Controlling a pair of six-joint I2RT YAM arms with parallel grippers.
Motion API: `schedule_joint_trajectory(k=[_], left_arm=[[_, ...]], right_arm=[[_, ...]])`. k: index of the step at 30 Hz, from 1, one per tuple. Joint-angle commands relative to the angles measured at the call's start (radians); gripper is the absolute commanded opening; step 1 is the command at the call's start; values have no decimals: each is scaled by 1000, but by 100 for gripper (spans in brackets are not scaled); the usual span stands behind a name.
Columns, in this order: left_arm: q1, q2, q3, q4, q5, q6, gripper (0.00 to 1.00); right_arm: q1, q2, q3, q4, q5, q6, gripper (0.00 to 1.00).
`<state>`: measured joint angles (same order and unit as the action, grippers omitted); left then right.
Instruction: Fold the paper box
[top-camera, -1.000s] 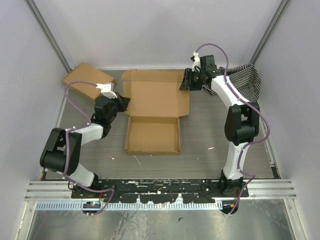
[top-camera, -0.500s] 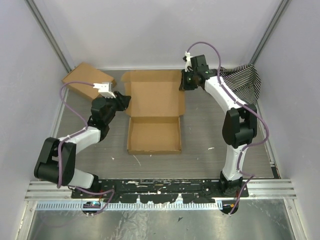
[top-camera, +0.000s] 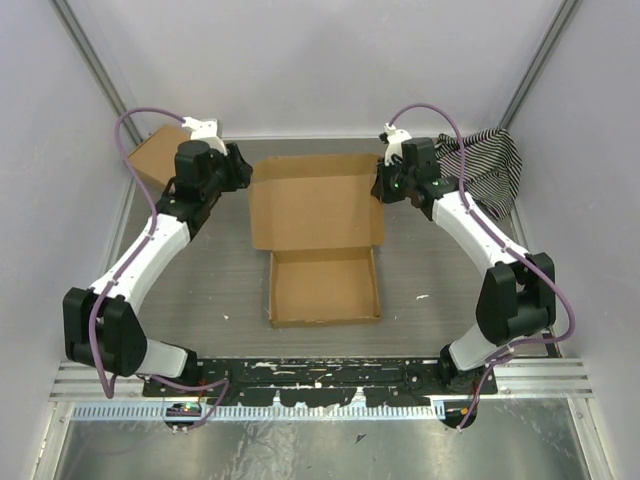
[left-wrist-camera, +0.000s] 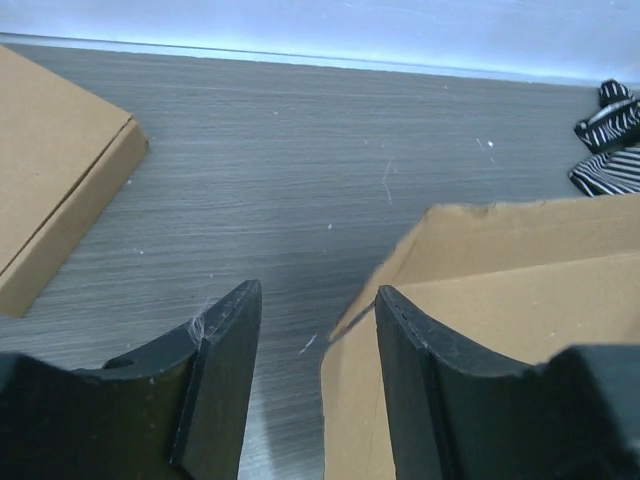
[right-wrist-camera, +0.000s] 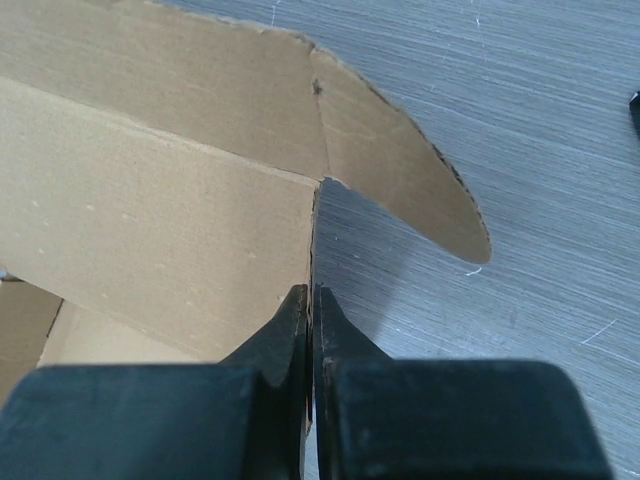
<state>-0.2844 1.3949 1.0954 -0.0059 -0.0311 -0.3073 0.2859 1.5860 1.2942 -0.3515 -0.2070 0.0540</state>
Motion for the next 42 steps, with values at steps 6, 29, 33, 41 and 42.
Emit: schedule_joint_trajectory(k=[6,29,33,41,42], left_arm=[[0,4,122,-346,181,28,53],[1,14,89,-239,222,-14,42],[1,40,127,-266,236,-14,31],[-5,52,172,-323,281,24,0],[-7,50,172,-324,282,32,0]], right_arm=[[3,-78,-22,94,-5,-33,1],[5,-112,-31,49,-79,3,2],[4,-108,-15,30,-92,1,2],[4,-61,92,-89,-93,-6,20],[4,-54,103,-98,-92,-9,21]])
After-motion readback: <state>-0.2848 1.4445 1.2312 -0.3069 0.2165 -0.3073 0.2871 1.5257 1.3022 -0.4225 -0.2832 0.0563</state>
